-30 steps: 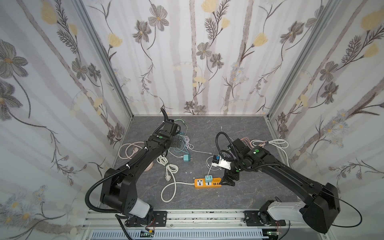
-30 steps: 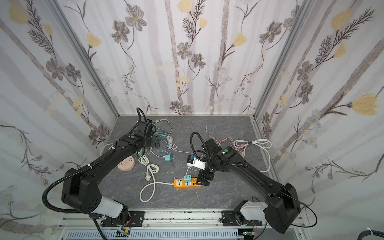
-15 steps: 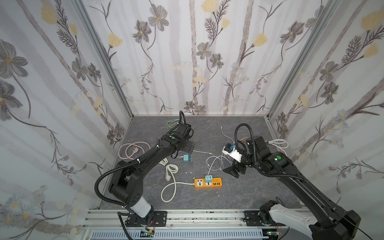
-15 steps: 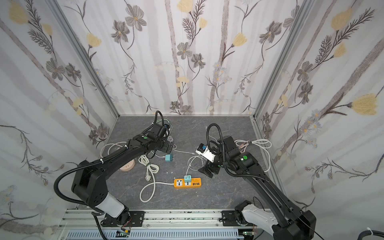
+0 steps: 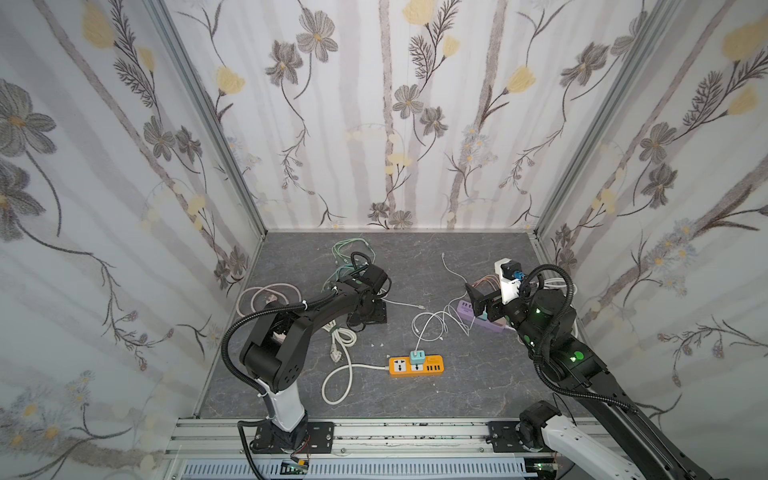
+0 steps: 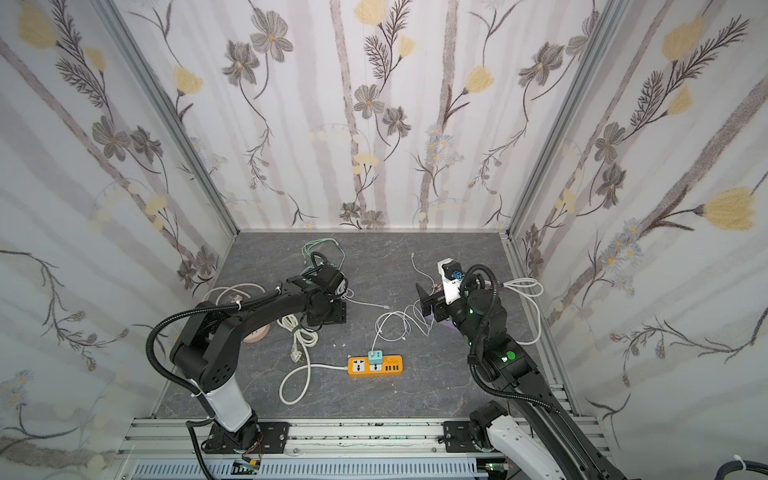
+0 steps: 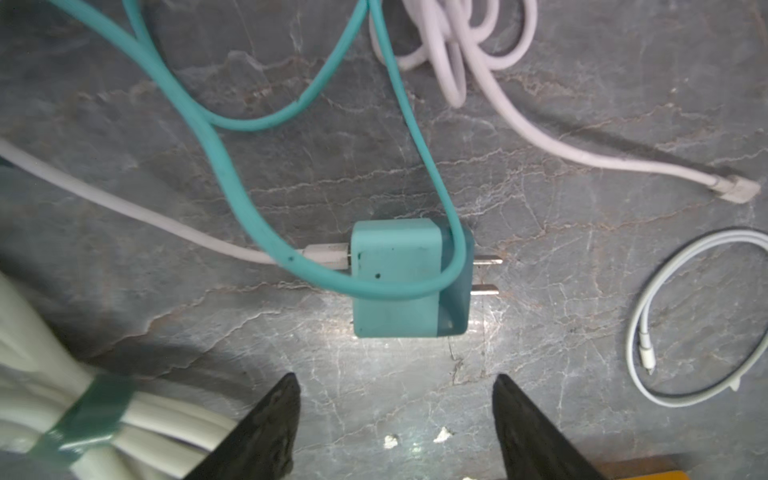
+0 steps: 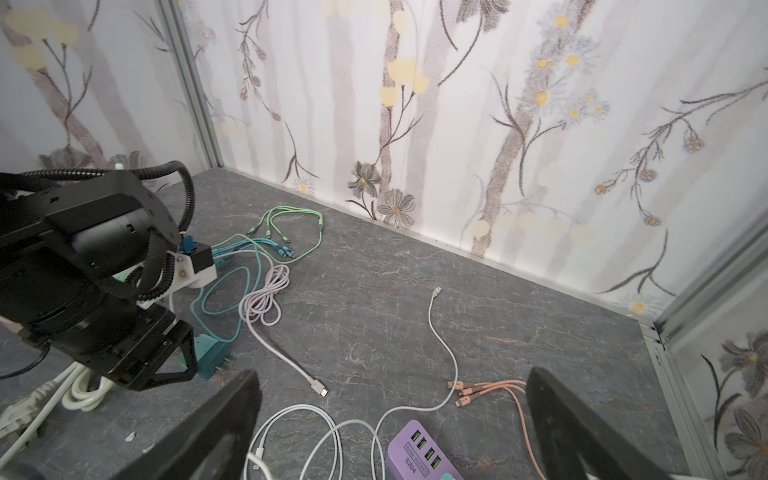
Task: Insert the plug
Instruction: 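Lower the left gripper onto a second teal charger while the right withdraws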
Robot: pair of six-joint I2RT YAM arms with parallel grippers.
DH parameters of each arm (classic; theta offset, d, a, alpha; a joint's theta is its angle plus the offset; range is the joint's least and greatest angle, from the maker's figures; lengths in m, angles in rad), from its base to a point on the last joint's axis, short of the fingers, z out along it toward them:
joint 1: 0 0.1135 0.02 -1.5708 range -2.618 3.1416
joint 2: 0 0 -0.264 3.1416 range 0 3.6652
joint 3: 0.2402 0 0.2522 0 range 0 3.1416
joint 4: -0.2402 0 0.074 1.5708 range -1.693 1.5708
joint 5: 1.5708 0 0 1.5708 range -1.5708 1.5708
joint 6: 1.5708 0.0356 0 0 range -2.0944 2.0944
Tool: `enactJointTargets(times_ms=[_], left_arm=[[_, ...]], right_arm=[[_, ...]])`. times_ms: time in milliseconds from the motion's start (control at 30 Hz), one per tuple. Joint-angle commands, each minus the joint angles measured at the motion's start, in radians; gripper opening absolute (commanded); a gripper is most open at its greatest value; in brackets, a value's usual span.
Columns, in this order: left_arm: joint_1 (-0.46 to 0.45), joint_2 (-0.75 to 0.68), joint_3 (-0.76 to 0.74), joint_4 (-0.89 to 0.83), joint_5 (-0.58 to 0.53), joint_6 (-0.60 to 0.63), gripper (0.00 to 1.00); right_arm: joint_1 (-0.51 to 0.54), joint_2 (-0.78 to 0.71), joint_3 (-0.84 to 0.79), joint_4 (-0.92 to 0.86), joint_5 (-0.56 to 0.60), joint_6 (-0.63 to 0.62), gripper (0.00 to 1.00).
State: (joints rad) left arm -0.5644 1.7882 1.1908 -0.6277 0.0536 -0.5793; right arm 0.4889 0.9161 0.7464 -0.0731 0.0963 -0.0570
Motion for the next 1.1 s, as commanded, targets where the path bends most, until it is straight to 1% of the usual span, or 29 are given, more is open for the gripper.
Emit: enactJointTargets(times_ms=[0, 100, 200, 300, 367, 433, 533, 667, 767, 933, 1067], left_arm=[[0.009, 0.022, 0.021, 0.021, -0.020, -0.151, 0.64], [0.011, 0.028, 0.011, 0.039, -0.087, -0.219, 0.59], [0.012, 0.046, 0.022, 0.024, -0.138, -0.274, 0.59], [0.013, 0.067, 0.052, 0.025, -0.150, -0.278, 0.61], [0.014, 0.091, 0.094, -0.017, -0.184, -0.285, 0.63], [0.014, 0.096, 0.108, -0.022, -0.211, -0.297, 0.64], [0.015, 0.115, 0.115, 0.000, -0.205, -0.307, 0.70], [0.015, 0.172, 0.148, -0.024, -0.155, -0.299, 0.70], [0.015, 0.184, 0.151, -0.058, -0.148, -0.277, 0.70], [0.014, 0.156, 0.124, -0.129, -0.100, -0.194, 0.69], [0.014, 0.112, 0.098, -0.229, -0.133, -0.102, 0.69]], right_arm=[[-0.001, 0.006, -0.001, 0.061, 0.101, 0.048, 0.99], [-0.001, 0.006, -0.009, 0.066, 0.121, 0.047, 0.99], [-0.001, 0.004, -0.013, 0.065, 0.133, 0.049, 0.99], [0.000, 0.004, -0.018, 0.067, 0.136, 0.051, 0.99], [-0.001, 0.006, -0.018, 0.066, 0.136, 0.052, 0.99], [-0.001, 0.007, -0.019, 0.064, 0.134, 0.057, 0.99], [0.000, 0.007, -0.021, 0.052, 0.132, 0.064, 0.99], [-0.001, 0.003, -0.025, 0.040, 0.130, 0.067, 0.99], [-0.001, 0.001, -0.026, 0.029, 0.131, 0.066, 0.99], [0.000, 0.005, -0.025, 0.011, 0.116, 0.069, 0.99], [0.000, 0.016, -0.021, 0.008, 0.114, 0.068, 0.99]])
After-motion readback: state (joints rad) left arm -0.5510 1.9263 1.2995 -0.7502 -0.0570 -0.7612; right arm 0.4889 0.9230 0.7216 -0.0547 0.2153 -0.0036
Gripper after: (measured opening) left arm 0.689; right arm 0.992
